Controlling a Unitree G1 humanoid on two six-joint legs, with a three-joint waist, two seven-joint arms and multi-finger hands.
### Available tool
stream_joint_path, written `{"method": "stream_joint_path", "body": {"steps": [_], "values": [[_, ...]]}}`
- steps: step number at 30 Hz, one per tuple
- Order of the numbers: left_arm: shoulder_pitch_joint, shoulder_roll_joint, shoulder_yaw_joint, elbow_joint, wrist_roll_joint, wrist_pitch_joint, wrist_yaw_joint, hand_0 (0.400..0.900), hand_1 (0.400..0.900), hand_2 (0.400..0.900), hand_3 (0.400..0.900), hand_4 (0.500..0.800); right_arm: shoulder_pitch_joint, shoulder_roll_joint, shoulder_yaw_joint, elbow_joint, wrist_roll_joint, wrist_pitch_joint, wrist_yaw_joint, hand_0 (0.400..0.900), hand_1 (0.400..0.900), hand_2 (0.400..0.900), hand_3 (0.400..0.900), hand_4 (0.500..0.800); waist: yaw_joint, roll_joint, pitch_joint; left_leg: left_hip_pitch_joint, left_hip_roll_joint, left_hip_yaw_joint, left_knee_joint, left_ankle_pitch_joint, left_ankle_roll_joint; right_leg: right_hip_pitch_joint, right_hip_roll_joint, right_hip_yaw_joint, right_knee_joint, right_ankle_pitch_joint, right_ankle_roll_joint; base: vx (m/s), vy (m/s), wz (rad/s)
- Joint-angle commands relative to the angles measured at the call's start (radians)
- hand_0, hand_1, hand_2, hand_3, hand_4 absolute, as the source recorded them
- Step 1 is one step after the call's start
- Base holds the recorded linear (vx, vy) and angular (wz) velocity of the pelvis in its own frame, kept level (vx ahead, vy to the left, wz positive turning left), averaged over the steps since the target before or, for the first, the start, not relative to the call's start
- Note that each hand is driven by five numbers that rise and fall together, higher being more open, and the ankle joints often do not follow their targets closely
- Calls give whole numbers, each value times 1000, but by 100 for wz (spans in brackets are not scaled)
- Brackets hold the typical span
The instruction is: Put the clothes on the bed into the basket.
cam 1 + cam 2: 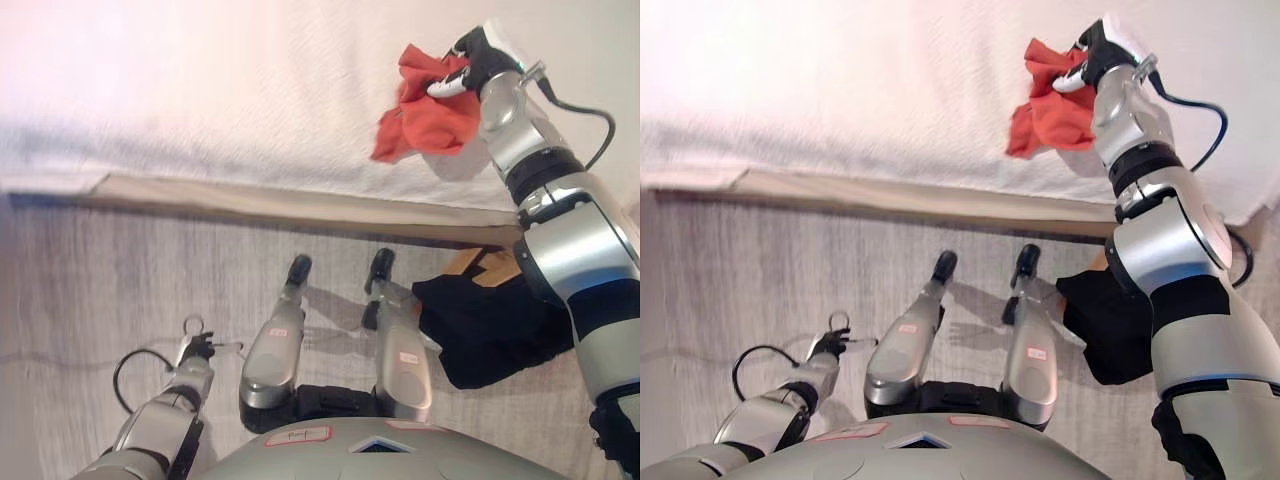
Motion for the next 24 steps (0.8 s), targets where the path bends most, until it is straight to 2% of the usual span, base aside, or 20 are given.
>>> {"method": "stream_joint_path", "body": {"steps": [1, 11, 15, 20, 24], "values": [[81, 42, -3, 105, 50, 27, 5, 900, 900, 900, 900, 800, 3, -153, 41, -8, -13, -16, -31, 400, 400, 400, 400, 500, -59, 43, -119, 134, 46, 79, -176, 11, 26, -16, -22, 25, 100, -25, 54, 97, 61, -48], [81, 36, 14, 124, 96, 31, -27, 900, 900, 900, 900, 800, 140, -309, -49, 11, -18, -18, -13, 400, 400, 400, 400, 500, -154, 59, -237, 232, 50, 188, -176, -37, 29, 67, 0, 94, 36, 3, 71, 63, 9, -44], [80, 36, 14, 135, 114, 33, -38, 900, 900, 900, 900, 800, 160, -363, -71, 37, -15, -17, -9, 400, 400, 400, 400, 500, -184, 60, -265, 259, 55, 241, -176, -52, 28, 76, 14, 126, 23, 12, 76, 32, -19, -46], [73, 32, 4, 143, 134, 36, -49, 900, 900, 900, 900, 800, 187, -440, -104, 64, -10, -14, -7, 400, 400, 400, 400, 500, -230, 71, -294, 290, 62, 281, -176, -68, 25, 88, 33, 165, 18, 9, 75, 46, -27, -32], [66, 29, -3, 142, 140, 38, -51, 900, 900, 900, 900, 800, 187, -474, -105, 74, -14, -10, -1, 400, 400, 400, 400, 500, -248, 79, -300, 303, 66, 305, -176, -73, 23, 90, 42, 182, 18, 8, 75, 25, -13, -30]]}}
